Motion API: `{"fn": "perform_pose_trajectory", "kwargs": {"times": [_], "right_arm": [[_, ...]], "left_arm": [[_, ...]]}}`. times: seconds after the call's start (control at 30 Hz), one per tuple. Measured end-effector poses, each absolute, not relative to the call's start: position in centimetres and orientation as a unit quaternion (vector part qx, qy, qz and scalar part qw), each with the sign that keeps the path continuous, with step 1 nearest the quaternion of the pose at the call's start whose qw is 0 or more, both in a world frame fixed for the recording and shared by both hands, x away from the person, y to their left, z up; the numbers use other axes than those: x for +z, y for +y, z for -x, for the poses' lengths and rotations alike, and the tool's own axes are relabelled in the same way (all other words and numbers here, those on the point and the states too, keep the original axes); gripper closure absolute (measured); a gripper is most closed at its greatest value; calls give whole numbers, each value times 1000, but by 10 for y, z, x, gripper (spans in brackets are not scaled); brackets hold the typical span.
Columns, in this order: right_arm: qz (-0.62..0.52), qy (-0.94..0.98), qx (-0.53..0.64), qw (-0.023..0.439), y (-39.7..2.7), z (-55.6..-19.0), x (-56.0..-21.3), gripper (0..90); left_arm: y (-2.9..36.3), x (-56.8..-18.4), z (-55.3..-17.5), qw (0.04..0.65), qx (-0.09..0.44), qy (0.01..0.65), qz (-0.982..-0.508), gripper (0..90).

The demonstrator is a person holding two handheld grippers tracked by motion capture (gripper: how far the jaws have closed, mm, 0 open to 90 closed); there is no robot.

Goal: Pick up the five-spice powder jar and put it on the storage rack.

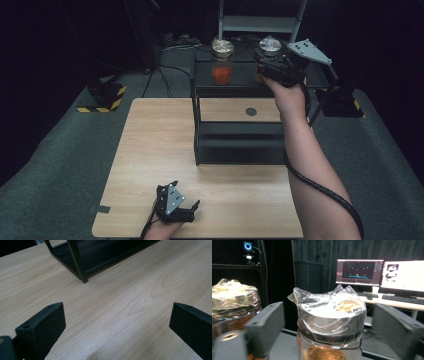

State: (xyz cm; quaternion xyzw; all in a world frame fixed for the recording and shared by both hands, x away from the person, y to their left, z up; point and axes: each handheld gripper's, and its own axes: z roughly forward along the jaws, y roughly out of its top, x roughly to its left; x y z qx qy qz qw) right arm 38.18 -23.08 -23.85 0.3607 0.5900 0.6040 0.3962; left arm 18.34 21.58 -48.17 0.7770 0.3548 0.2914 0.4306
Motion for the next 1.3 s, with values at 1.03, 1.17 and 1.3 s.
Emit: {"fn": "perform_pose_trajectory", "kwargs": {"times": [1.03, 1.17, 1.3], "right_arm": [[-346, 591, 616, 389, -252, -324, -245, 0], [-344, 592, 618, 387, -256, -317, -249, 0], [-339, 593, 619, 388, -258, -310, -253, 0]], "left_arm": [[212, -481, -182, 424, 297, 350, -781, 8], [211, -481, -182, 423, 298, 349, -781, 8], [211, -481, -182, 423, 298, 350, -781, 8]]}}
